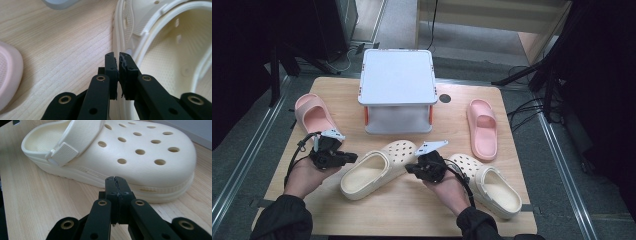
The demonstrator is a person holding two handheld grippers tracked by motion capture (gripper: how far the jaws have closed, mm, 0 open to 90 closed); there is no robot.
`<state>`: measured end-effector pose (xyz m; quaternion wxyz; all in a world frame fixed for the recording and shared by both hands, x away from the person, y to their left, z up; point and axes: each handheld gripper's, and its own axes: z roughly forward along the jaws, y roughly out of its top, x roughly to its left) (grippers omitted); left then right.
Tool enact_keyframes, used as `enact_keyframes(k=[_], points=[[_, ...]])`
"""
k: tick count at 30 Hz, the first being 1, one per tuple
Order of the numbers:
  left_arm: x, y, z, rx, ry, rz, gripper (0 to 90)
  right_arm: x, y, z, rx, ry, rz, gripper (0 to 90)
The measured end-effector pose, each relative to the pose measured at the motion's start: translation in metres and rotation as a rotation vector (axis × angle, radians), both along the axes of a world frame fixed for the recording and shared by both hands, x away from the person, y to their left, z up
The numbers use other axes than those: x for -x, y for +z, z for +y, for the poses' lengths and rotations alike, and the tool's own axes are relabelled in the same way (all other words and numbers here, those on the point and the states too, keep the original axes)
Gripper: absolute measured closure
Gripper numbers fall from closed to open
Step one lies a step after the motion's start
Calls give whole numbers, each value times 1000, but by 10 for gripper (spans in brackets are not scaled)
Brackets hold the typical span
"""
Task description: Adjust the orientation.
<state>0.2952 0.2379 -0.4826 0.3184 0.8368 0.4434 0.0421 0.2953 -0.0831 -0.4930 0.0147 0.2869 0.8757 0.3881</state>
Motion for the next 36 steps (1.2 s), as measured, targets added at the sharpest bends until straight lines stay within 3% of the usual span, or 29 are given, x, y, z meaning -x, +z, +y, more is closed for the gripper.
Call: enact_keyframes(k=[2, 6, 11, 13, 20, 23, 36], points=[[-1, -5, -3, 7, -19, 26, 853, 1, -2, 5, 7, 16, 2, 900], [-1, -7, -3, 4, -13, 29, 857, 2, -6, 11, 23, 29, 6, 900], [1, -11, -1, 45, 9, 43, 868, -2, -10, 17, 35, 19, 13, 895], [2, -11, -1, 44, 3, 45, 869, -2, -10, 18, 48, 18, -6, 900], [8, -12, -3, 68, -2, 67, 871, -8, -10, 16, 41, -5, -8, 900], [12, -14, -5, 102, -1, 89, 872, -14, -9, 15, 50, -18, -11, 900], [27, -10, -21, 102, -68, 79, 872, -25, -8, 21, 49, -61, -11, 900]])
